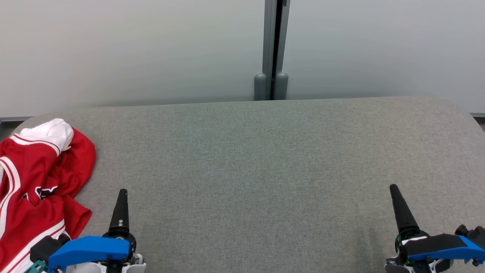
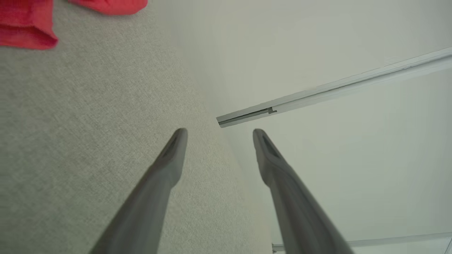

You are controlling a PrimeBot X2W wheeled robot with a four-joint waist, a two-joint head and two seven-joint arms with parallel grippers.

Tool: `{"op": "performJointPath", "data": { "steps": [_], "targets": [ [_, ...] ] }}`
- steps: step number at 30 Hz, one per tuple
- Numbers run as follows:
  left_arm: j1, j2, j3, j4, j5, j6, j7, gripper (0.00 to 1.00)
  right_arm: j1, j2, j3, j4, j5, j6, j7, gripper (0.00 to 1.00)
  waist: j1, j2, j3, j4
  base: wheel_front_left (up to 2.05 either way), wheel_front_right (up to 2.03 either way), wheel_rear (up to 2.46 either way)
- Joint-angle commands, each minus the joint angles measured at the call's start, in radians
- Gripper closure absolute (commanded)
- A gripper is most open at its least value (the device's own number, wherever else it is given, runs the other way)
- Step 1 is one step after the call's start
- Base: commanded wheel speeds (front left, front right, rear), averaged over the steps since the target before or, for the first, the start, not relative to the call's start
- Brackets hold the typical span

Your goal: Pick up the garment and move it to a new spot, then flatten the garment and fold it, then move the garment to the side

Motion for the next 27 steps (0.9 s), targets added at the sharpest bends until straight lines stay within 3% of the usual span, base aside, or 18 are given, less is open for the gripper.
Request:
{"op": "performJointPath", "data": {
  "steps": [1, 27],
  "targets": [
    [-0.019, 0.015, -0.012, -0.018, 0.041, 0.009, -0.010, 0.00, -0.021, -0.005, 0.003, -0.020, -0.039, 0.001, -0.009, 0.00, -0.0001, 0.0000, 0.000, 0.000, 0.00, 0.00, 0.00],
    [-0.030, 0.089, -0.172, -0.012, 0.404, 0.079, -0.098, 0.00, 0.002, -0.009, 0.021, -0.055, -0.441, 0.002, -0.046, 0.00, -0.0001, 0.0000, -0.008, 0.009, 0.00, 0.00, 0.00]
  ]
}}
